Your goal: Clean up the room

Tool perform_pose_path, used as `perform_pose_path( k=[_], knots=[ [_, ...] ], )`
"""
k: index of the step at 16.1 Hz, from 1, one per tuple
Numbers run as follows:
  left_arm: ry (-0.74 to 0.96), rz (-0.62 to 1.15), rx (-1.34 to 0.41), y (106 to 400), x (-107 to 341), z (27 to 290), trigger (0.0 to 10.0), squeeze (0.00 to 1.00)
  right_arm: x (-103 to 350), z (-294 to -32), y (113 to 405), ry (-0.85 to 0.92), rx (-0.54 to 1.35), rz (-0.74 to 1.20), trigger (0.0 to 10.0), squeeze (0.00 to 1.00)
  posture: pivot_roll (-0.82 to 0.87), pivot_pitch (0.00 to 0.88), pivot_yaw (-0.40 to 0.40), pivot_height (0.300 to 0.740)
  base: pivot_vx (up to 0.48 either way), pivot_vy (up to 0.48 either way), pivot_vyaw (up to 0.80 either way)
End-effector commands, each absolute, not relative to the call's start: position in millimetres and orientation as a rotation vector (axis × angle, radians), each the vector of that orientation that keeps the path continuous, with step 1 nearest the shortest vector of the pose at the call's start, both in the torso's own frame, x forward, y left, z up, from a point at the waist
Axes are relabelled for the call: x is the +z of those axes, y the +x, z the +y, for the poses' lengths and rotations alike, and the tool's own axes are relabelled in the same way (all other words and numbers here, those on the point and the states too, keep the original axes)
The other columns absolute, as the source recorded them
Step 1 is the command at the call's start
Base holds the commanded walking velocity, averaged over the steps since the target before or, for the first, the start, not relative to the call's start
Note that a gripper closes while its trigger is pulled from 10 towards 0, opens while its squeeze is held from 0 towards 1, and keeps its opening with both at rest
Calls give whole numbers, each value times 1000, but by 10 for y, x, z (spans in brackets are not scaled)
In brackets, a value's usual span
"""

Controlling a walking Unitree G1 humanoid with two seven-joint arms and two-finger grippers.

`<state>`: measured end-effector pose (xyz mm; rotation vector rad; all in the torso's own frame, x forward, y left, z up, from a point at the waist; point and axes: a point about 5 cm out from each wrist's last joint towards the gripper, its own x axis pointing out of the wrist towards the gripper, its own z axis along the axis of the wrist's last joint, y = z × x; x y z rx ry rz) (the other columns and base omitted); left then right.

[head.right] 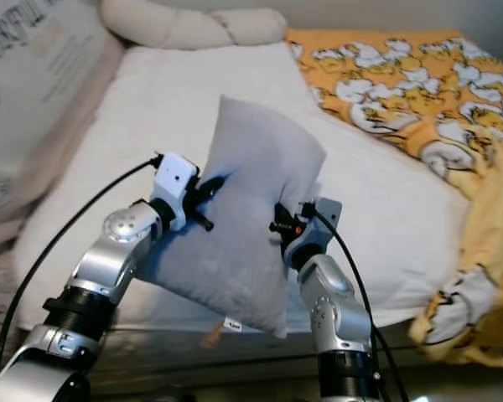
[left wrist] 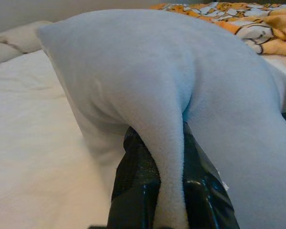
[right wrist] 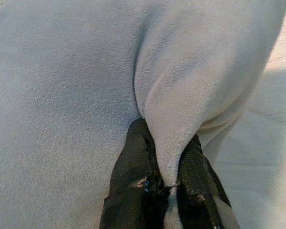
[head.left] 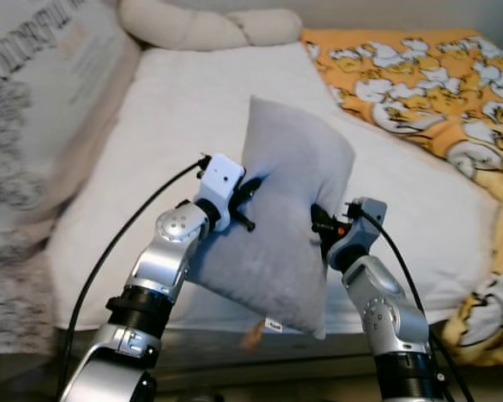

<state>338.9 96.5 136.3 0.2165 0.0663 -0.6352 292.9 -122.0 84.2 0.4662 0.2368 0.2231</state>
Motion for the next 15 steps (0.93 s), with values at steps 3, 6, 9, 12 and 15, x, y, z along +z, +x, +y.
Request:
perform_pose_path(
  k=[3,6,9,12,15],
  knots=[
    [235,37,-624,3413,1432,1006,10000,0,893,-1143,2932,470,248,219,10000,0,85,0,24,740,0,429,0],
    [236,36,-627,3417,1428,994,10000,0,892,-1148,2935,468,245,219,10000,0,85,0,26,740,0,429,0],
    [237,32,-621,3420,1431,988,10000,0,885,-1158,2927,468,240,221,10000,0,83,0,24,740,0,383,0],
    [234,20,-622,3412,1439,979,10000,0,886,-1161,2927,463,240,222,10000,0,81,0,24,740,0,0,0],
    [207,12,-615,3419,1452,987,10000,0,888,-1169,2927,458,238,221,10000,0,82,0,21,740,0,0,0]
  ],
)
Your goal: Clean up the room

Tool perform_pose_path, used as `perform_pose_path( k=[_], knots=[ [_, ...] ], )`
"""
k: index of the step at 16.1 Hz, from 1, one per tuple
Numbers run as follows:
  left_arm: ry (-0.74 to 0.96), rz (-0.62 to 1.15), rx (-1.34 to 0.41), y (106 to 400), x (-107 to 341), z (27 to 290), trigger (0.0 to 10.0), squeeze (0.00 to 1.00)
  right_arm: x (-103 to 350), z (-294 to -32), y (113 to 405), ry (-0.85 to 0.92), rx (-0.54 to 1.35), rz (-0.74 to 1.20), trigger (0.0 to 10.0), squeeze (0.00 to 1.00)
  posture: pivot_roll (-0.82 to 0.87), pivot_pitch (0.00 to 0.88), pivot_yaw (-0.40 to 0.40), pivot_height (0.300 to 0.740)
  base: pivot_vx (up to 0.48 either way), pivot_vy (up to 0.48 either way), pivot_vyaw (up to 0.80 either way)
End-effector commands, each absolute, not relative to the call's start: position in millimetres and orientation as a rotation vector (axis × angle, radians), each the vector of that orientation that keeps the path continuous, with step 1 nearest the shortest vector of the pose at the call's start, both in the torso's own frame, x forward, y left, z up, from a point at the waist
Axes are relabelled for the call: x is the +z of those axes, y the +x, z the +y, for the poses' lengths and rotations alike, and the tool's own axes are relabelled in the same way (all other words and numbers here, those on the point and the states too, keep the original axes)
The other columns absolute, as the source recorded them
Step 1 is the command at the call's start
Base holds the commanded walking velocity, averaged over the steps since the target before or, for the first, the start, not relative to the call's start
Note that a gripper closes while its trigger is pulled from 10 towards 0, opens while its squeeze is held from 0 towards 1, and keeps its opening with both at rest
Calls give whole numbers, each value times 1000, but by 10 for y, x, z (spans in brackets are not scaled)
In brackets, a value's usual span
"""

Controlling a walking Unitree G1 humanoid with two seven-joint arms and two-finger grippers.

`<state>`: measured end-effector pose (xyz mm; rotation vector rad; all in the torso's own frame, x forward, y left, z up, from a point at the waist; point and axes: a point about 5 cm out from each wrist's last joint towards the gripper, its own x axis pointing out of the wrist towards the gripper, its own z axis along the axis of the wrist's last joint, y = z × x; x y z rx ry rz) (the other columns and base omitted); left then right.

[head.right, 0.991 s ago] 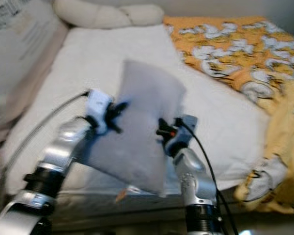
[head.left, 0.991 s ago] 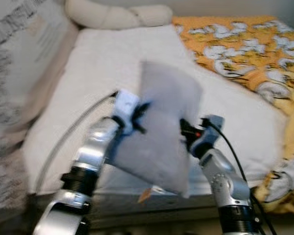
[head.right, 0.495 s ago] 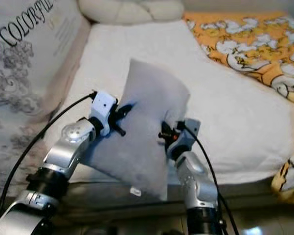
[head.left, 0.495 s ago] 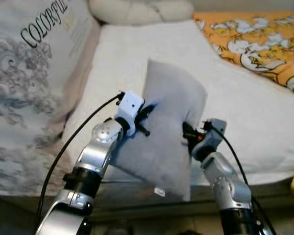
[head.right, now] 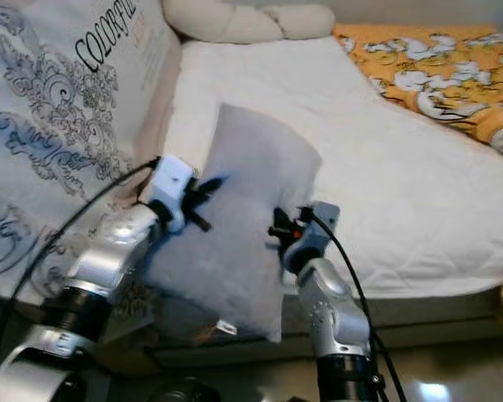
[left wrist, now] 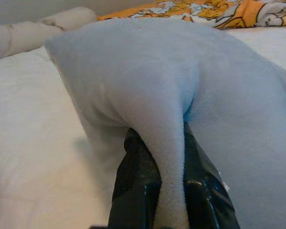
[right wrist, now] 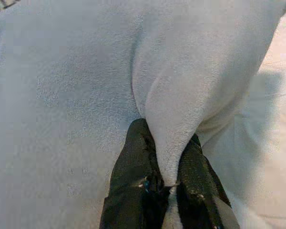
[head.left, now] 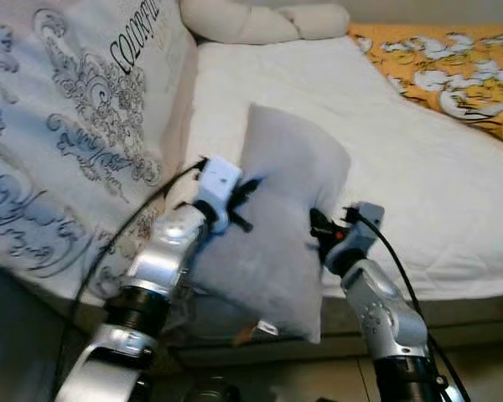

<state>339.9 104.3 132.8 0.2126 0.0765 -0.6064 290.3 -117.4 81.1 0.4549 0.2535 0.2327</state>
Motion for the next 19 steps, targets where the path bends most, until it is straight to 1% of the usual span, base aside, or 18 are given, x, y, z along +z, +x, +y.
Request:
perform_pose_path(
  k=[1,4,15,17,19],
  knots=[
    [196,5,-611,3427,1465,982,10000,0,892,-1173,2932,453,236,220,10000,0,81,0,21,740,0,0,0],
    [187,4,-614,3425,1462,961,10000,0,894,-1186,2935,450,233,219,10000,0,79,0,20,740,0,0,0],
    [177,6,-600,3442,1451,936,10000,0,902,-1224,2980,424,233,216,10000,0,81,0,9,740,266,0,0],
    [173,6,-596,3441,1454,945,10000,0,926,-1201,2989,388,279,207,10000,0,83,0,5,740,279,0,0],
    [173,6,-595,3441,1453,946,10000,0,936,-1167,2986,363,307,205,10000,0,83,0,5,740,285,0,800]
  ],
)
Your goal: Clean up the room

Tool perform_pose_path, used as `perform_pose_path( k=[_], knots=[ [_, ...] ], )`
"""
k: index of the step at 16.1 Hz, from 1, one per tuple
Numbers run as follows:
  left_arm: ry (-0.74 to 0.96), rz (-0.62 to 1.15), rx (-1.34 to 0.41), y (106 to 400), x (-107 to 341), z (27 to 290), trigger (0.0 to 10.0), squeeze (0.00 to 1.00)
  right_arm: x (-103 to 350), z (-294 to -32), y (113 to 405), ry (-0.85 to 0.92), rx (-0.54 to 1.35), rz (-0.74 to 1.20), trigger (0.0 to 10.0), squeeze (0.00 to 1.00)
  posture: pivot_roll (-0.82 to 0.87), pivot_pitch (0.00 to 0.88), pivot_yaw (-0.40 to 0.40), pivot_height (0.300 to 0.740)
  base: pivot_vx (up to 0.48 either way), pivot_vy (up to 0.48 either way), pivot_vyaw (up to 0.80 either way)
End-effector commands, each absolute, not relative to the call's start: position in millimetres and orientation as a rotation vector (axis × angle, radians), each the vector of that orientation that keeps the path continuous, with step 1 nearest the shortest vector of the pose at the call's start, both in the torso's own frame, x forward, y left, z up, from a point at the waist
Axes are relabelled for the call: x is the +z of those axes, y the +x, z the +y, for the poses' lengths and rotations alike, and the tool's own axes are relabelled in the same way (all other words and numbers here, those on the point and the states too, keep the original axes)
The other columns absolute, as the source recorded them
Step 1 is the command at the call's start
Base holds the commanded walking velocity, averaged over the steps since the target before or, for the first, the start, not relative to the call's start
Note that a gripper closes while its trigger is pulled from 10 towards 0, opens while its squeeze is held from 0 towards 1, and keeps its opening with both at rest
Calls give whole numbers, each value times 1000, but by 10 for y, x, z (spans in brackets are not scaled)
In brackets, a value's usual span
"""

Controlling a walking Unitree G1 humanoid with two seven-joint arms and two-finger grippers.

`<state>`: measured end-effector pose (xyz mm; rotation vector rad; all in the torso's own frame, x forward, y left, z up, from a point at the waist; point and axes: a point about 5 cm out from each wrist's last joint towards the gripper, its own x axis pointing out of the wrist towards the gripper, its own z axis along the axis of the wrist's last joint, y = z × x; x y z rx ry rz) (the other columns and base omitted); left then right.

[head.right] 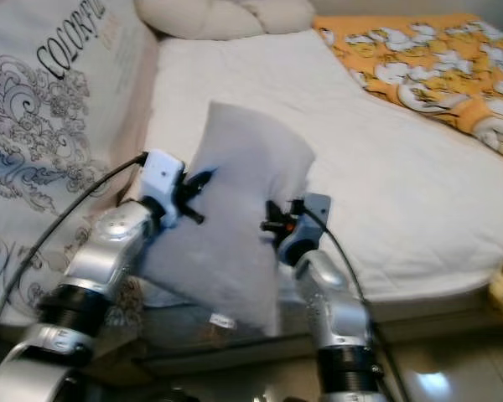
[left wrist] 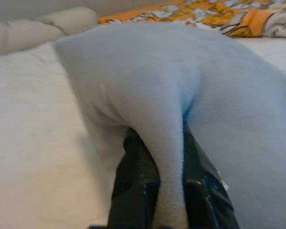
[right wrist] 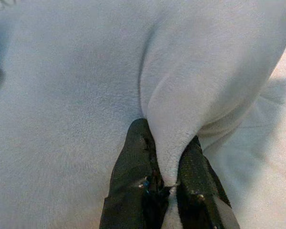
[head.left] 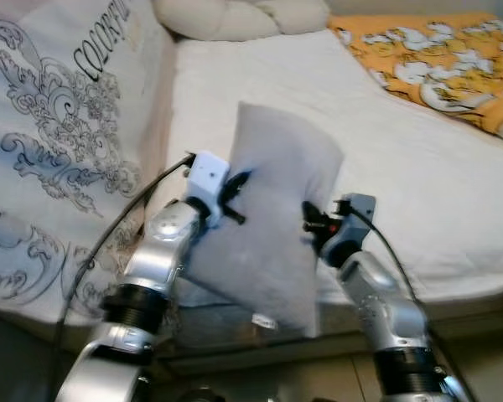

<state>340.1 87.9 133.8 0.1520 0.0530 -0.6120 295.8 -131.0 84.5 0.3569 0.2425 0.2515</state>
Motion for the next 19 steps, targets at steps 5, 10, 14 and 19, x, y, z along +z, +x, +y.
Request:
perform_pose_path(
  k=[5,10,14,19],
  knots=[
    [204,12,-581,3461,1455,982,10000,0,885,-1177,2984,390,290,224,10000,0,83,0,14,740,227,0,320],
    [247,8,-567,3499,1449,996,10000,0,826,-1252,2982,422,226,247,10000,0,80,0,19,740,0,0,0],
    [319,-27,-560,3638,1507,953,10000,0,791,-1470,3012,401,98,236,10000,1000,73,0,14,740,0,0,0],
    [450,-91,-477,3953,1803,857,10000,0,844,-1602,2921,338,142,205,10000,1000,11,0,31,740,0,0,0]
  ],
)
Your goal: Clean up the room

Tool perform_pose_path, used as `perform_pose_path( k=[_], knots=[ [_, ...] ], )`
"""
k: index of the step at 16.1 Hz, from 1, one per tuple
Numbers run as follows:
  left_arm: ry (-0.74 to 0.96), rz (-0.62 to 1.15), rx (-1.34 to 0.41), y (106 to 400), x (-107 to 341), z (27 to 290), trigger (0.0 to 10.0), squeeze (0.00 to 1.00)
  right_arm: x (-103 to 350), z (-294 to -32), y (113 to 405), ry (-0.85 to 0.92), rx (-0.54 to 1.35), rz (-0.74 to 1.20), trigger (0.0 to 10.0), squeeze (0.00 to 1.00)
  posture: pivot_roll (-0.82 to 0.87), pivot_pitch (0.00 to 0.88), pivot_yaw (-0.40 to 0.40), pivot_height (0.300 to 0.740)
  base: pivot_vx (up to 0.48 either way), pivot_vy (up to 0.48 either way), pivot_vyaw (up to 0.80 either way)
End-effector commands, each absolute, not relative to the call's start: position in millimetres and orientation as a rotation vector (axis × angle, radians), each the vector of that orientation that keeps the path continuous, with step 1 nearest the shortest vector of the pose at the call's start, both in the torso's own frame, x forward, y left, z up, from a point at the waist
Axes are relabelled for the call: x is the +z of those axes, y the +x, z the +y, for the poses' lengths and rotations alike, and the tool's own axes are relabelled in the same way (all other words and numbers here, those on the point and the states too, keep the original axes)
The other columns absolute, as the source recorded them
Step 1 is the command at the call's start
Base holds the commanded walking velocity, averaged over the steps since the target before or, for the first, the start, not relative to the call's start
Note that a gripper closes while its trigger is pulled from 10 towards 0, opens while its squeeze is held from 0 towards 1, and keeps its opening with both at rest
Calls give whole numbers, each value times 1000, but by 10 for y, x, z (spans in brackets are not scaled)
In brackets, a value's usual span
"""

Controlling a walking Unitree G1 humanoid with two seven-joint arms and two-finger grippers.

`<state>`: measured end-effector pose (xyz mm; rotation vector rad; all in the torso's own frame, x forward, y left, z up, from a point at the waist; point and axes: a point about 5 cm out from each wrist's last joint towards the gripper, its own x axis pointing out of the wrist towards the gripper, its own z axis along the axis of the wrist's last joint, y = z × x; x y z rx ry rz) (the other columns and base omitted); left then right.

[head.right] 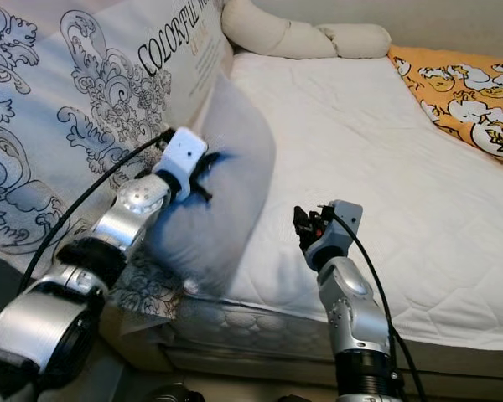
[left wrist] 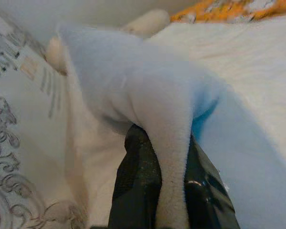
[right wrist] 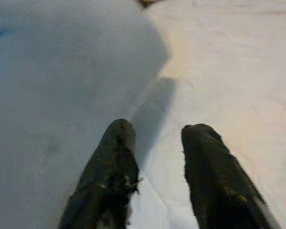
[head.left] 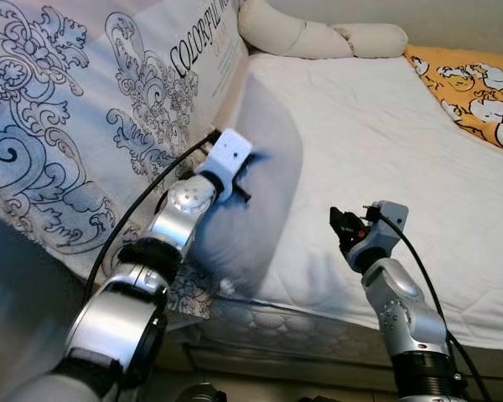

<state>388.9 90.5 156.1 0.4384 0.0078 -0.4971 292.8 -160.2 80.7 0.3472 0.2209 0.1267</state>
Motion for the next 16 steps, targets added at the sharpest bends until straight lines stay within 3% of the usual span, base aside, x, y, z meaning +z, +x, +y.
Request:
perform_pose_path(
  k=[1,6,13,14,15,16],
  knots=[
    [453,-92,-468,3978,1843,850,10000,0,867,-1604,2919,326,161,197,10000,1000,2,0,35,740,0,0,0],
    [486,-39,-365,4088,1914,995,10000,0,1064,-1535,2796,212,431,174,10000,1000,-88,0,71,740,0,0,0],
    [676,162,-205,3988,1422,1335,10000,0,1284,-1654,2434,121,611,214,10000,1000,-209,0,71,740,0,0,0],
    [651,176,-168,3994,1430,1432,10000,0,1330,-1634,2352,124,670,219,10000,0,-213,0,66,740,0,0,0],
    [612,188,-156,4003,1453,1510,10000,1000,1361,-1619,2285,123,727,227,10000,0,-217,0,61,740,0,0,0],
    [620,170,-123,4019,1509,1583,10000,1000,1371,-1617,2256,121,755,230,10000,0,-214,0,57,740,0,0,0]
  ],
)
